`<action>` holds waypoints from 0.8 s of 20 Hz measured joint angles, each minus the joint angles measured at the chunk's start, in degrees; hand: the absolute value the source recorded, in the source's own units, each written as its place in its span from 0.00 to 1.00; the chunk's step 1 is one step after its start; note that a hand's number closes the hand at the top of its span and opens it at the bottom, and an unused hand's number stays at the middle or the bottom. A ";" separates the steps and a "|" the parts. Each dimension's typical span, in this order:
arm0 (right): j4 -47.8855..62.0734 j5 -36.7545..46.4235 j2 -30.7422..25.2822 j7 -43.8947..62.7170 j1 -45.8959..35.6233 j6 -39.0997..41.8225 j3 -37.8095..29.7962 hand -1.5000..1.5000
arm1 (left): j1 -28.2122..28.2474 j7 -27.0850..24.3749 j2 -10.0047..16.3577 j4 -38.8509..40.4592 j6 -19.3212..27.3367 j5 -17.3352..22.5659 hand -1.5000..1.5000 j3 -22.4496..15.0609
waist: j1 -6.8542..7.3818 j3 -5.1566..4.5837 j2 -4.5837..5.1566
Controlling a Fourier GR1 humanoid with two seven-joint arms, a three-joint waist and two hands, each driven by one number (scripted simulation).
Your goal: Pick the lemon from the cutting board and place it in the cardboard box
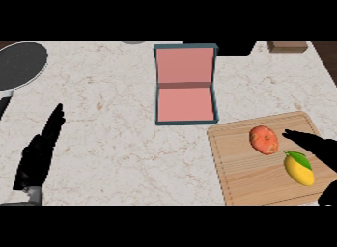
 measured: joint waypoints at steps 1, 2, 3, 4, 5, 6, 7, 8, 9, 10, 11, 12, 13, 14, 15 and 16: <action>0.68 0.71 0.55 -0.20 -0.29 -0.37 0.09 0.00 | -0.57 0.01 -0.68 0.66 0.39 -0.80 0.50 -0.15 | -0.01 -0.01 0.00; 1.67 1.22 0.96 -0.24 -1.06 -0.36 -0.14 0.00 | 0.09 -0.03 -0.90 0.06 0.28 -1.14 0.50 -0.06 | 0.02 0.00 0.00; 1.36 1.77 1.67 -0.07 -0.43 -0.83 -0.04 0.00 | 0.38 0.41 -0.87 -0.66 -0.16 -1.11 0.50 0.27 | 0.02 -0.02 -0.01; 1.87 2.24 1.82 -0.74 -0.22 -1.28 -0.33 0.00 | 0.67 0.86 -1.31 -1.36 -0.07 -1.68 0.50 0.14 | 0.02 0.00 -0.01; 0.88 2.81 2.15 -0.48 0.52 -1.23 -0.12 0.00 | 0.84 1.18 -1.57 -1.96 -0.26 -1.88 0.50 0.14 | -0.01 -0.01 -0.01; 0.26 3.30 2.30 0.03 0.56 -0.53 0.09 0.00 | -0.24 1.15 -1.56 -0.92 -0.53 -1.91 0.50 0.67 | -0.06 0.00 -0.01; 0.35 3.95 2.58 -0.26 0.76 -0.79 0.10 0.00 | -0.26 1.01 -1.49 -0.86 -0.99 -1.91 0.50 1.24 | -0.05 -0.01 -0.01; 0.54 4.59 2.94 -0.09 0.40 -0.68 0.13 0.00 | 0.04 0.52 -1.73 -0.62 -1.16 -2.25 0.50 1.36 | -0.04 0.00 -0.01; 0.84 5.31 3.05 -0.24 0.42 -0.77 0.28 0.00 | -0.64 0.38 -1.71 0.14 -1.61 -2.18 0.50 1.84 | -0.04 -0.01 -0.01; 0.01 5.43 2.96 -0.54 1.24 -0.45 0.07 0.00 | -1.40 0.17 -1.62 1.05 -2.13 -1.99 0.50 2.47 | -0.09 -0.01 0.00; 1.11 5.59 2.71 -1.46 0.96 -0.29 -0.26 1.00 | -1.20 0.27 -1.65 0.72 -2.59 -1.93 0.50 2.64 | -0.06 -0.01 -0.01; 2.58 6.04 3.14 -2.01 0.64 -1.01 -0.33 1.00 | -1.40 -0.04 -2.17 1.32 -2.32 -2.31 0.50 2.64 | -0.05 -0.04 -0.02; 3.38 6.13 3.53 -2.13 -0.02 -0.65 -0.50 1.00 | -1.42 -0.15 -2.63 1.31 -2.18 -2.74 0.50 2.48 | -0.04 -0.06 -0.04; 4.64 6.52 3.85 -2.68 -0.87 -1.20 -0.58 1.00 | -2.05 -0.06 -2.30 1.52 -2.64 -2.56 0.50 3.14 | -0.02 -0.11 -0.06; 5.50 6.95 4.14 -3.30 -1.35 -2.37 -0.65 1.00 | -1.20 0.54 -2.66 0.05 -2.41 -3.08 0.50 2.68 | 0.03 -0.15 -0.10; 4.08 7.18 4.49 -2.95 -1.07 -2.72 -0.56 1.00 | -1.44 -0.26 -2.35 1.00 -2.89 -2.72 0.50 3.33 | -0.05 -0.12 -0.08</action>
